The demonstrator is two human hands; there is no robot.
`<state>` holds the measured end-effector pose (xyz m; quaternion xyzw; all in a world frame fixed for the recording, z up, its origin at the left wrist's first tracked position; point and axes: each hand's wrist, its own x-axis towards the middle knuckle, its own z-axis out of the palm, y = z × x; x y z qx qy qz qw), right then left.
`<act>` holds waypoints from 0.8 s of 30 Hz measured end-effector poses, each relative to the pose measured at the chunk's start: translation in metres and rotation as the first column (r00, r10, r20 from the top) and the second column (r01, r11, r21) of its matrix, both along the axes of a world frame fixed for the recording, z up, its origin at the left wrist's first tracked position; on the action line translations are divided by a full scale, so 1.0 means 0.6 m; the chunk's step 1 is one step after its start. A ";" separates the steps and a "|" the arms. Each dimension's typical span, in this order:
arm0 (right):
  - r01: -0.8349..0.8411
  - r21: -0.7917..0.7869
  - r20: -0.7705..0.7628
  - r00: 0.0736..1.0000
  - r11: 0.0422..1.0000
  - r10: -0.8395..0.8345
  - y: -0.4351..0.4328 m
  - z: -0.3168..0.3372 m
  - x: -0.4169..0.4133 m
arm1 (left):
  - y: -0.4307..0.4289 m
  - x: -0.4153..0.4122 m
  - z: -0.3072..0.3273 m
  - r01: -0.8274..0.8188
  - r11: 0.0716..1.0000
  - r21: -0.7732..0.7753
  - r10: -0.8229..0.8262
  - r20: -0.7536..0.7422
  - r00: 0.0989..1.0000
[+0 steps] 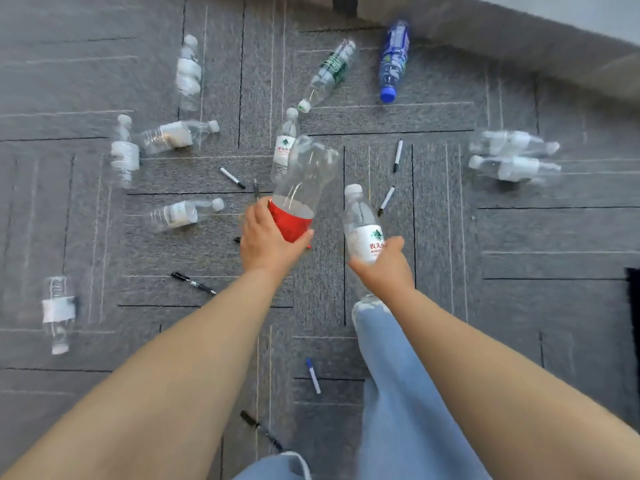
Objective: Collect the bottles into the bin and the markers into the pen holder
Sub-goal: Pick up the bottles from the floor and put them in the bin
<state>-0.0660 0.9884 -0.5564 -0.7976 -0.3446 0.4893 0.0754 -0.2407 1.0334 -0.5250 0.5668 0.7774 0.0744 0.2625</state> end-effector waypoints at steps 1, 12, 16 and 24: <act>0.042 0.024 0.016 0.999 0.999 -0.042 -0.028 0.042 0.010 | -0.016 0.010 0.035 0.019 1.000 -0.018 -0.018 0.020 1.000; 0.599 0.272 0.030 0.777 0.753 -0.629 -0.385 0.463 0.058 | -0.277 0.116 0.379 0.350 0.937 0.022 -0.344 0.240 0.908; 0.800 0.314 0.143 0.493 0.512 -0.858 -0.567 0.503 0.070 | -0.384 0.180 0.428 0.502 0.865 0.009 -0.485 0.271 0.831; 0.846 0.339 0.337 0.298 0.411 -0.893 -0.800 0.511 0.144 | -0.615 0.327 0.432 0.817 0.574 -0.056 -0.728 0.423 0.540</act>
